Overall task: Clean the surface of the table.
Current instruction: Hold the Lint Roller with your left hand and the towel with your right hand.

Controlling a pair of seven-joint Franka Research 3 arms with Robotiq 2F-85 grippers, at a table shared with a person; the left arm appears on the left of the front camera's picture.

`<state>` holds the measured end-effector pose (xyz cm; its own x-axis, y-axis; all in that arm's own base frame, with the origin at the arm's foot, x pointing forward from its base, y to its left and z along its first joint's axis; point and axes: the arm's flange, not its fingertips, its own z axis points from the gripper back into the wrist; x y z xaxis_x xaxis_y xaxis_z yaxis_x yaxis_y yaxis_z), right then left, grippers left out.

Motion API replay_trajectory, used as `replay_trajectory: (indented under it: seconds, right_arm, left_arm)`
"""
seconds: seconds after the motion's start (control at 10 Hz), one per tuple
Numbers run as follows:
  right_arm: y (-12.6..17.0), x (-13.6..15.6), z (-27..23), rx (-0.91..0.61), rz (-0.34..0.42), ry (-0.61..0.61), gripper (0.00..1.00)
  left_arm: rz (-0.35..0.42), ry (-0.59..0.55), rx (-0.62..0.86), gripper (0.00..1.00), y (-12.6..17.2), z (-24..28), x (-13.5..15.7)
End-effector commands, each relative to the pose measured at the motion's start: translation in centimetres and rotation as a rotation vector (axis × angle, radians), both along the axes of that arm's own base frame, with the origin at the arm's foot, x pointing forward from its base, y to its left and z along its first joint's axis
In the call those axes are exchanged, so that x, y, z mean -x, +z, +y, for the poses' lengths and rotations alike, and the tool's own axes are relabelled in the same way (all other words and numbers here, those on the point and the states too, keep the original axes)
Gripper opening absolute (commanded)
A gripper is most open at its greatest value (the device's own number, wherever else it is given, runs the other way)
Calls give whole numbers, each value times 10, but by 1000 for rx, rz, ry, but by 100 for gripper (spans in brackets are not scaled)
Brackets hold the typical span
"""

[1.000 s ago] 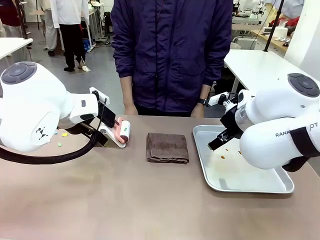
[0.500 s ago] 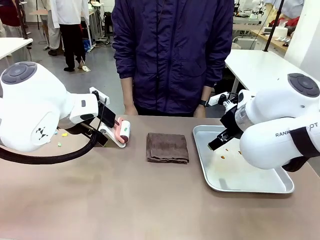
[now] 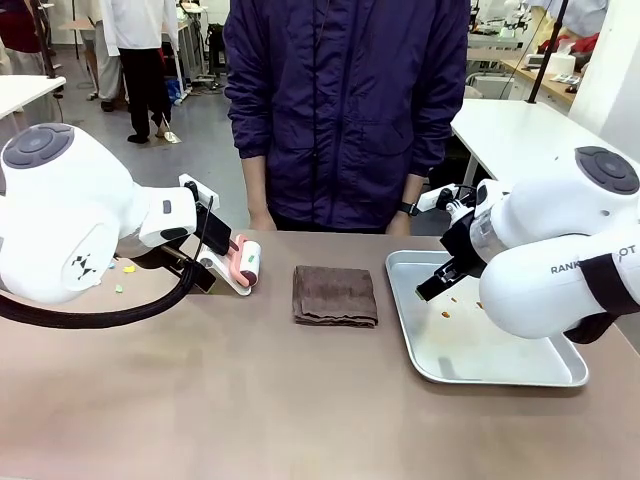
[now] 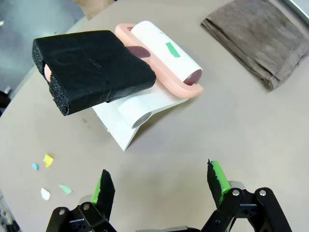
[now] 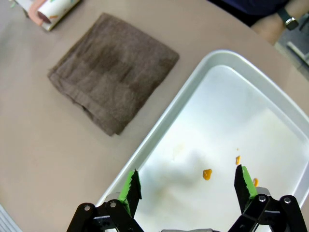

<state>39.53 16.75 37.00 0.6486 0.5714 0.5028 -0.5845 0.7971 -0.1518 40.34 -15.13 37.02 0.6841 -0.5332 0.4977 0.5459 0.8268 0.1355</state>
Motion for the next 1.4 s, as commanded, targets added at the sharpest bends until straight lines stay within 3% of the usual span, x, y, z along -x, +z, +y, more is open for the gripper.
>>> replay_trajectory:
  seconds: [0.0, 0.2, 0.3, 0.4, 0.6, 0.7, 1.0, 1.2, 1.3]
  right_arm:
    - [0, 0, 0, -1, 0, 0, 100]
    - [0, 0, 0, 0, 0, 0, 100]
    - [11, 9, 1, -52, 69, -81, 100]
    - [28, 18, -9, -107, 164, -121, 100]
    - [66, 44, -40, -316, 316, -151, 100]
    - [77, 56, -54, -401, 345, -198, 100]
    - [64, 75, -115, -750, 555, -285, 100]
    - [47, 87, -181, -984, 575, -381, 100]
    - [39, 95, -213, -1070, 550, -431, 100]
  left_arm:
    - [0, 0, 0, 100, 0, 0, 0]
    - [0, 0, 0, 100, 0, 0, 0]
    - [128, 122, 5, 100, 18, -4, 8]
    - [220, 116, 19, 100, 44, -3, 26]
    - [310, 17, 155, 100, 80, 27, 59]
    - [335, -55, 269, 100, 91, 50, 75]
    - [270, -94, 613, 100, 101, 142, 109]
    - [220, -45, 839, 100, 76, 214, 114]
    - [189, 20, 947, 100, 56, 248, 114]
